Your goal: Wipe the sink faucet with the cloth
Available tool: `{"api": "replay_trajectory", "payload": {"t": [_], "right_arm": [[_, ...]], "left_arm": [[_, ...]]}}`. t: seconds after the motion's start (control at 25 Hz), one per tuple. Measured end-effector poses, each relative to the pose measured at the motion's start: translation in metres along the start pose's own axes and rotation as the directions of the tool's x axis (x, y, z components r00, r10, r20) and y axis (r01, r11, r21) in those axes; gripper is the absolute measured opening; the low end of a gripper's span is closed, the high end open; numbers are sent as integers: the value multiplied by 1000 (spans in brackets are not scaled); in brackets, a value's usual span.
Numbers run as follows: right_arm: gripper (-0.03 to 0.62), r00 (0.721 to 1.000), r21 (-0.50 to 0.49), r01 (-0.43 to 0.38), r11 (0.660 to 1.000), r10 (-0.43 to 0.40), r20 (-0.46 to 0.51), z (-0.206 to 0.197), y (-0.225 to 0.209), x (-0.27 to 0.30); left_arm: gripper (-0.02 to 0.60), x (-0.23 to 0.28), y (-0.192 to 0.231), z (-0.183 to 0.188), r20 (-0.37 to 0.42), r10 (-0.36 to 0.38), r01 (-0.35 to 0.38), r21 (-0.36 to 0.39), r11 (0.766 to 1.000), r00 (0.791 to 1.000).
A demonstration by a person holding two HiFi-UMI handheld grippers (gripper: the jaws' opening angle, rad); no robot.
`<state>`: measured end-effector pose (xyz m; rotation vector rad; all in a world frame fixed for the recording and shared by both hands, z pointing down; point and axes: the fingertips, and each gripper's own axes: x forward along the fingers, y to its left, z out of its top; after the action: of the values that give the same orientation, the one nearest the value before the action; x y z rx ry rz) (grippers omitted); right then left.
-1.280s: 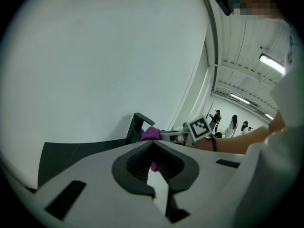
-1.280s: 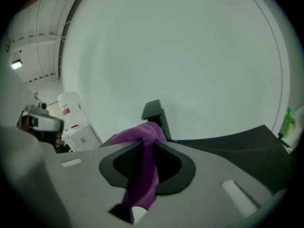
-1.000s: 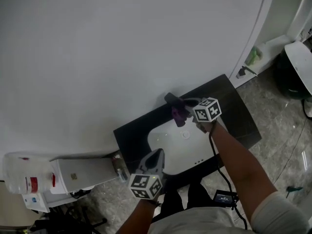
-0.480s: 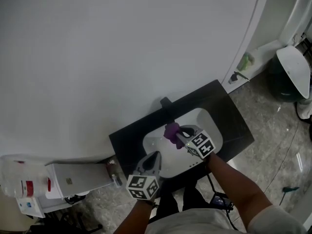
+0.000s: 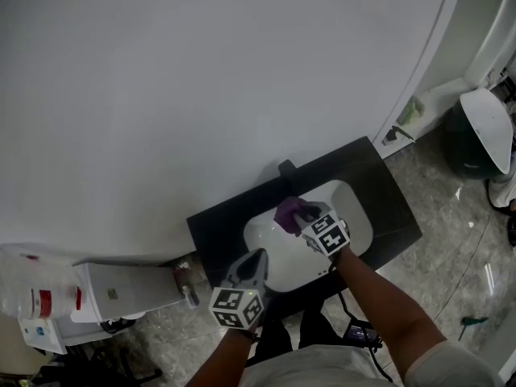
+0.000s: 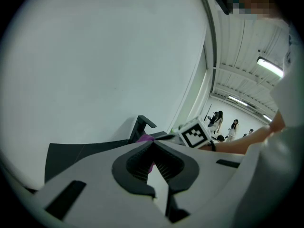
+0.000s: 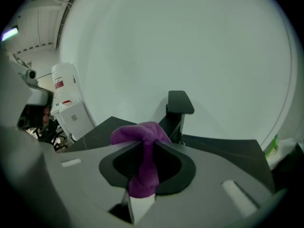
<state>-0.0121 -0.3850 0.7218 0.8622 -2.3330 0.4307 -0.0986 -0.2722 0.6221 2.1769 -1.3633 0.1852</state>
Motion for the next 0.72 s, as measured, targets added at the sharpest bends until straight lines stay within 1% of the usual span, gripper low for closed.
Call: {"api": "replay_trajectory", "payload": {"t": [0.08, 0.16, 0.24, 0.32, 0.36, 0.4, 0.44, 0.48, 0.56, 0.64, 0.72], "right_arm": [[71, 1000, 17, 0, 1000, 0, -4, -18, 14, -14], [71, 1000, 28, 12, 1000, -13, 23, -17, 19, -29], [71, 995, 17, 45, 999, -46, 85, 13, 10, -42], [71, 986, -3, 79, 997, -77, 148, 61, -9, -48], [71, 982, -9, 92, 996, -89, 164, 84, -21, -45], [71, 982, -15, 103, 995, -99, 162, 104, -32, -38], [71, 984, -20, 112, 993, -108, 141, 116, -44, -28], [71, 988, -23, 120, 993, -117, 104, 120, -53, -15], [71, 990, -9, 132, 991, -131, 45, 111, -63, 3], [71, 989, 14, 138, 990, -138, 57, 96, -56, -1], [71, 988, 24, 138, 990, -140, 70, 75, -40, -16]], "left_arm": [[5, -3, 3, 2, 4, -2, 2, -6, 1000, 1000], [5, -5, 2, 5, 9, -8, 8, -7, 1000, 1000], [5, -7, 0, 11, 17, -16, 16, -1, 1000, 1000], [5, -8, -2, 18, 26, -20, 20, 8, 1000, 999], [5, -8, -4, 21, 29, -22, 22, 10, 1000, 999], [5, -8, -5, 24, 31, -23, 23, 13, 1000, 999], [5, -8, -6, 24, 30, -24, 23, 15, 1000, 999], [5, -8, -7, 25, 30, -24, 23, 16, 1000, 999], [5, -11, -9, 24, 29, -22, 21, 17, 1000, 999], [5, -14, -9, 25, 32, -21, 21, 20, 1000, 999], [5, -17, -7, 25, 33, -21, 21, 23, 1000, 999]]}}
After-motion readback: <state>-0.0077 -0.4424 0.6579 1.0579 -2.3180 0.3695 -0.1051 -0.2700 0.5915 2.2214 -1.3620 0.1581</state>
